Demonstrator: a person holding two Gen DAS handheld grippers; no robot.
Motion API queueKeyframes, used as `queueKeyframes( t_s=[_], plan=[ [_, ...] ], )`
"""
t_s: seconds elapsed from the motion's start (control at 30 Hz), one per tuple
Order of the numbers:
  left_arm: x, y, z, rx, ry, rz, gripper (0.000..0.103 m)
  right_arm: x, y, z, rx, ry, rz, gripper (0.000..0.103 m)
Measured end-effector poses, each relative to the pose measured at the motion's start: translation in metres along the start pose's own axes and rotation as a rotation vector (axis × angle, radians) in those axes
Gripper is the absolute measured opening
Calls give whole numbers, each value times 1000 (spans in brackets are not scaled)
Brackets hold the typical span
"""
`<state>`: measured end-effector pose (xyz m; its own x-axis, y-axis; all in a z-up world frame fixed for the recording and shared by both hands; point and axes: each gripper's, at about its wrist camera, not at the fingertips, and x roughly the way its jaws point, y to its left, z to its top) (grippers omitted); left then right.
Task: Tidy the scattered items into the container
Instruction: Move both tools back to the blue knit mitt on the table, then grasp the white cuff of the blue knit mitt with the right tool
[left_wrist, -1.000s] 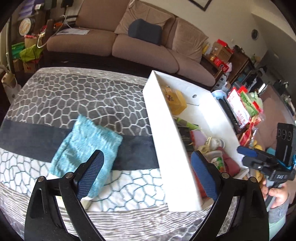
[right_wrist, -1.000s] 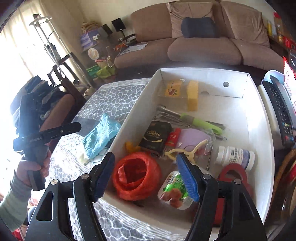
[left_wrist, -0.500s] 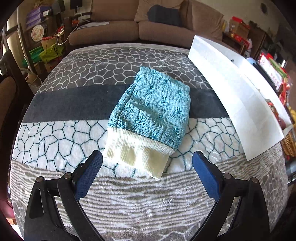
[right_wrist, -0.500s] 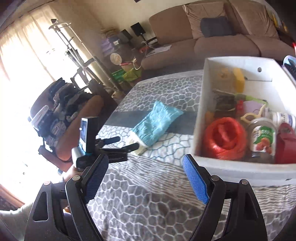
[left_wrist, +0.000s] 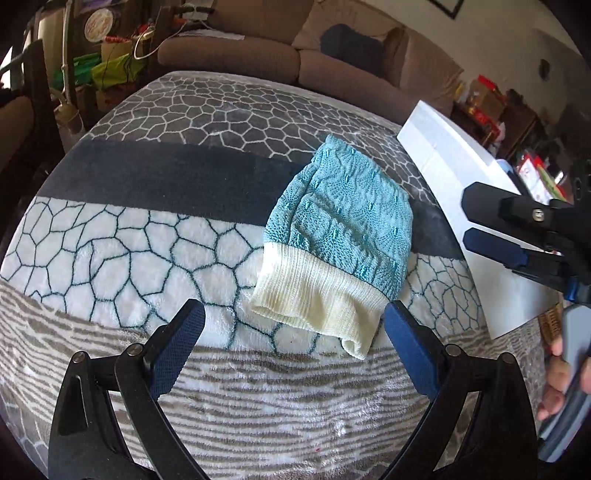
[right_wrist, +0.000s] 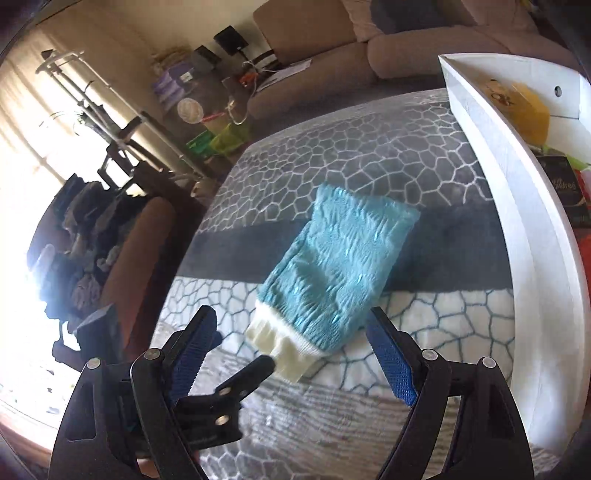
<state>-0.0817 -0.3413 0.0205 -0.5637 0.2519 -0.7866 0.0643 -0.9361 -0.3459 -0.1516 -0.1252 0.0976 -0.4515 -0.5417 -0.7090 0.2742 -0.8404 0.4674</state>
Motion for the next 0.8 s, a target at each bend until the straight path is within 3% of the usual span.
queueKeyframes(
  t_s=[0.23, 0.37, 0.4, 0.43, 0.47, 0.53, 0.6, 0.67, 0.8],
  plan=[
    [15, -3, 1, 18, 21, -19, 97, 59, -26, 13, -44, -2, -265, 85],
    [17, 0, 4, -9, 16, -54, 96, 78, -46, 11, 26, 26, -238, 80],
    [17, 0, 5, -11, 19, -63, 96, 77, -43, 11, 5, 4, -243, 74],
    [17, -1, 6, -13, 22, -67, 94, 79, -40, 11, -17, 7, -231, 39],
    [17, -1, 6, -18, 25, -74, 85, 82, -37, 12, -32, 25, -226, 22],
    [17, 0, 8, -31, 37, -112, 64, 81, -30, 14, -61, 17, -231, 21],
    [16, 0, 8, -42, 40, -122, 61, 73, -25, 16, -73, -11, -215, 16],
    [14, 1, 8, -51, 31, -127, 44, 64, -16, 20, -92, -31, -204, 15],
    [2, 1, 13, -74, -16, -157, 36, 44, 6, 25, -165, -60, -199, 15]
  ],
)
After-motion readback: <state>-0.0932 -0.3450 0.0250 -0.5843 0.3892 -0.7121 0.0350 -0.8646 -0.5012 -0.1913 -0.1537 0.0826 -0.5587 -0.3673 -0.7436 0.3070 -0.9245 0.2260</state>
